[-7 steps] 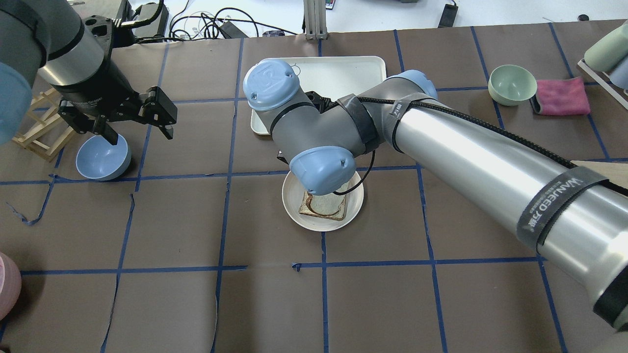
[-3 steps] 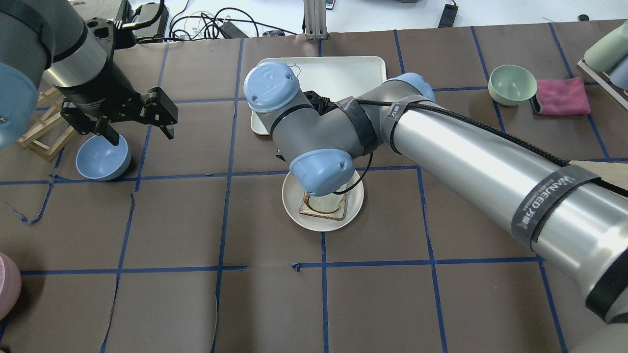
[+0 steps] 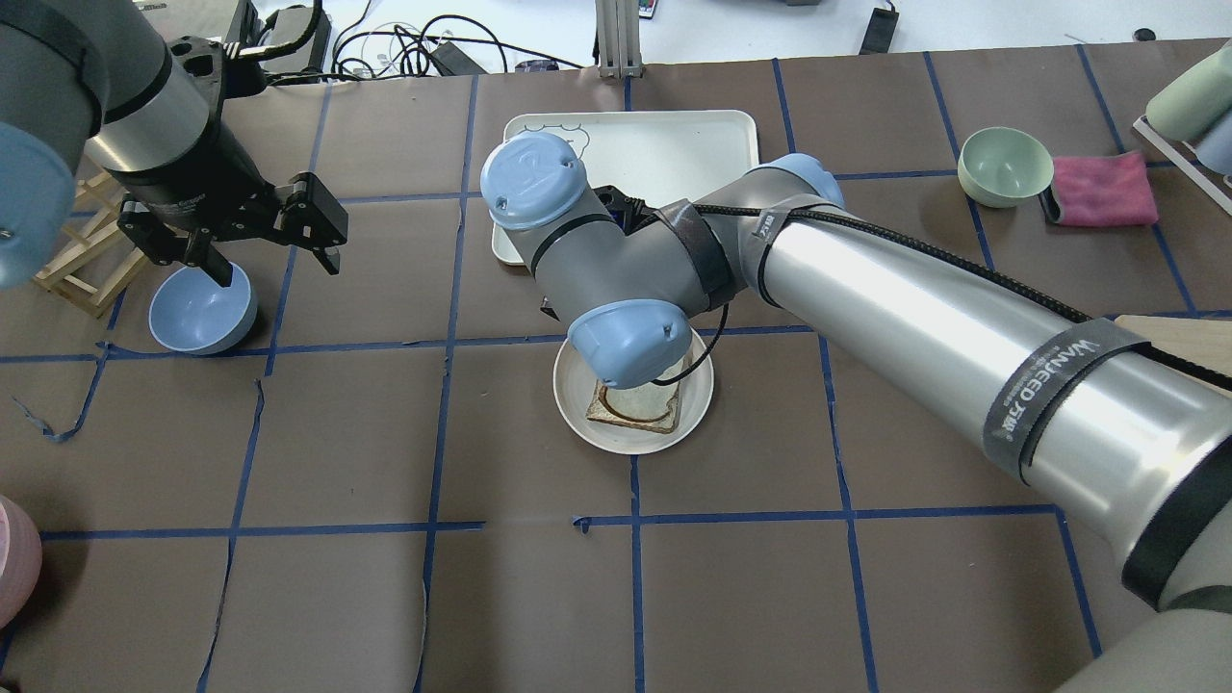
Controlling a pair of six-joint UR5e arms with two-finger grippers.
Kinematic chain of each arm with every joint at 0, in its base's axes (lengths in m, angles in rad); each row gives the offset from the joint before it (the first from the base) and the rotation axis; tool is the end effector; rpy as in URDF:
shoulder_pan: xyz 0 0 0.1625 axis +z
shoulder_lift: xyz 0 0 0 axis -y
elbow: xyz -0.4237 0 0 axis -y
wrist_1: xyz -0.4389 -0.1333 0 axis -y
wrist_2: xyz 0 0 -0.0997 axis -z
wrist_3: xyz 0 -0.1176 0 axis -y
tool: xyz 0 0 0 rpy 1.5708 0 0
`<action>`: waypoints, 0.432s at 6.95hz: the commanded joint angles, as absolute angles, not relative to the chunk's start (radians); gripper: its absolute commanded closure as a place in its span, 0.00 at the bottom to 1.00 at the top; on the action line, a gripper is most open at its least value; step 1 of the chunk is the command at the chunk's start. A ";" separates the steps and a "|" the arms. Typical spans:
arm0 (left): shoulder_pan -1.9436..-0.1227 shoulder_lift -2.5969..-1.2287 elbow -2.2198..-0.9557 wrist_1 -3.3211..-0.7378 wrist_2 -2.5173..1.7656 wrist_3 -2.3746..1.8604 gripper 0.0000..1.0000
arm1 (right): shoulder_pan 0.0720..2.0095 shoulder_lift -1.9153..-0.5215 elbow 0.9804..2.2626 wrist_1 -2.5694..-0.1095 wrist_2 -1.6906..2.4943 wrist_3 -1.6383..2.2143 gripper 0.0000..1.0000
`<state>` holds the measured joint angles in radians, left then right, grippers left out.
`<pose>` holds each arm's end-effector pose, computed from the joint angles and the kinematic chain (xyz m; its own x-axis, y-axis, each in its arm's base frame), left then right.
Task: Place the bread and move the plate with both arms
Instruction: 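Lower the bread onto the fried egg and open the right gripper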
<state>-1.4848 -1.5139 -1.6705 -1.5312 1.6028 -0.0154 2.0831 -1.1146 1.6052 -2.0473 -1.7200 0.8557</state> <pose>-0.0849 -0.5230 0.4489 -0.9944 -0.1011 -0.0320 -0.1012 0.9949 0.0027 0.4303 -0.5288 0.2184 -0.9346 0.3390 0.1081 0.3286 0.9388 -0.1030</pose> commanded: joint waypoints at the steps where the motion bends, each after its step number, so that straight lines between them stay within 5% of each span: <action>1: -1.483 -1.514 -1.671 -1.535 1.603 -0.014 0.00 | 2.082 -1.111 1.611 -2.065 -1.721 0.861 0.04; 3: -1.483 -1.516 -1.671 -1.537 1.605 -0.014 0.00 | 2.025 -1.130 1.592 -2.086 -1.721 0.753 0.00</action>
